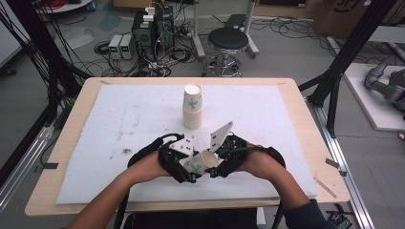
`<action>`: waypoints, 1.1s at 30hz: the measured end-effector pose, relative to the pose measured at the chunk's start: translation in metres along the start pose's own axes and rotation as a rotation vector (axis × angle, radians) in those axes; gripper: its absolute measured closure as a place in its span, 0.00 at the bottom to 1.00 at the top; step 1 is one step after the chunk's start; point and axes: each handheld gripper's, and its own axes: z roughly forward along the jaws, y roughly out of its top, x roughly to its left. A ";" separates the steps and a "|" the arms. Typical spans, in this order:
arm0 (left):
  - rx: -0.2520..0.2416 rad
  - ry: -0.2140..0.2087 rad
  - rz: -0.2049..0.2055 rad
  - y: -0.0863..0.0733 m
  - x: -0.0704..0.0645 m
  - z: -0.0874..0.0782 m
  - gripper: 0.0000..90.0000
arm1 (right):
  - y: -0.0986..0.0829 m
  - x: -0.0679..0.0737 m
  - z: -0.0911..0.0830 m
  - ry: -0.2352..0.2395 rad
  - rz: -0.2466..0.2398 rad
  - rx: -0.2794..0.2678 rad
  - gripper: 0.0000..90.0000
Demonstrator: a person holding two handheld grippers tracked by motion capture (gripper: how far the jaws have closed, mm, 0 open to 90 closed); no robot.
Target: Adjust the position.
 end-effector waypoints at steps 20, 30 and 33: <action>-0.086 0.016 -0.053 -0.012 0.002 -0.001 0.38 | -0.013 -0.002 -0.015 -0.035 0.100 -0.188 0.23; -0.238 0.085 -0.118 -0.038 0.005 -0.020 0.38 | -0.044 -0.002 -0.038 -0.092 0.229 -0.429 0.23; -0.301 0.131 -0.147 -0.049 0.005 -0.029 0.39 | -0.063 0.001 -0.041 -0.185 0.274 -0.474 0.23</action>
